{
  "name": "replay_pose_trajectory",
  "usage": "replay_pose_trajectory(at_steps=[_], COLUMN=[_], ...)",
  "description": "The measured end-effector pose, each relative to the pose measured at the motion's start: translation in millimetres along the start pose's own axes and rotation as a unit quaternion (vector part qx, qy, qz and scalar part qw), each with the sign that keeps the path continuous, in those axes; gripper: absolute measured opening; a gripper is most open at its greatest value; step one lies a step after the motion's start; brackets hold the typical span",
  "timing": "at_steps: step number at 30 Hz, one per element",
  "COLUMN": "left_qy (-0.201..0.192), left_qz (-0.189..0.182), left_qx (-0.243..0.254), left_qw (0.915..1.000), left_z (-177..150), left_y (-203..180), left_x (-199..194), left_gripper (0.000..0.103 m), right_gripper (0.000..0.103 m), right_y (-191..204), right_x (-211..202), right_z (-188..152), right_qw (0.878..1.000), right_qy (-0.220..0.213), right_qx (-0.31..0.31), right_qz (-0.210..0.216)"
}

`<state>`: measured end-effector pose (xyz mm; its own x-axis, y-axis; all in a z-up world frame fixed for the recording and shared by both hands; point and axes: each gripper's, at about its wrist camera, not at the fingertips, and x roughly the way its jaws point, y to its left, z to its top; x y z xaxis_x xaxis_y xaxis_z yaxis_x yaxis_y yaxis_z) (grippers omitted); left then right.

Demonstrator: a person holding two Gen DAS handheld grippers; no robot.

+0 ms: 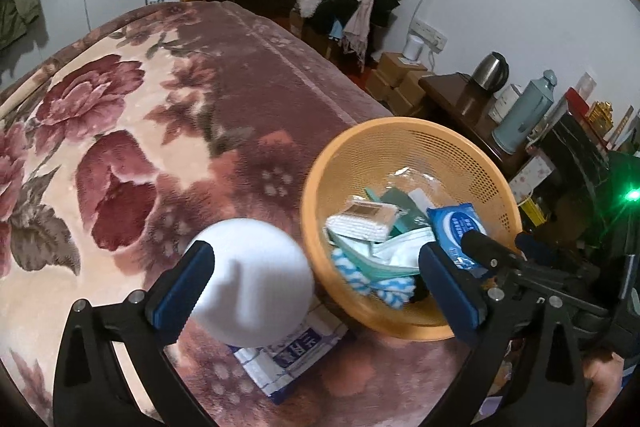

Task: Organize soft objects
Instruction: 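Withdraw both tools from the basket back over the blanket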

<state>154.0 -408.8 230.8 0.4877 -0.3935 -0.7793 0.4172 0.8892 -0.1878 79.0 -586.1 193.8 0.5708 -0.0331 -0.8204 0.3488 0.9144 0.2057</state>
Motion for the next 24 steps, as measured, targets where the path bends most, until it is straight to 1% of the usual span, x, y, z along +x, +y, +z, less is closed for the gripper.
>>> replay_pose_trajectory(at_steps=[7, 14, 24], left_qy=[-0.01, -0.011, -0.012], left_qz=[0.014, 0.02, 0.026], left_qx=[-0.023, -0.043, -0.085], left_qw=[0.9996, 0.9988, 0.996], left_z=[-2.7, -9.8, -23.3], left_y=[31.6, 63.4, 115.0], left_x=[-10.7, -18.1, -28.5], left_gripper=[0.102, 0.102, 0.102], right_gripper=[0.103, 0.103, 0.103], right_y=[37.2, 69.3, 121.6], right_x=[2.6, 4.6, 8.2], right_z=[-2.2, -4.2, -9.7], right_qw=[0.999, 0.998, 0.995], right_qy=[0.003, 0.005, 0.007], right_qx=[-0.031, -0.058, -0.099], right_qz=[0.012, 0.016, 0.022])
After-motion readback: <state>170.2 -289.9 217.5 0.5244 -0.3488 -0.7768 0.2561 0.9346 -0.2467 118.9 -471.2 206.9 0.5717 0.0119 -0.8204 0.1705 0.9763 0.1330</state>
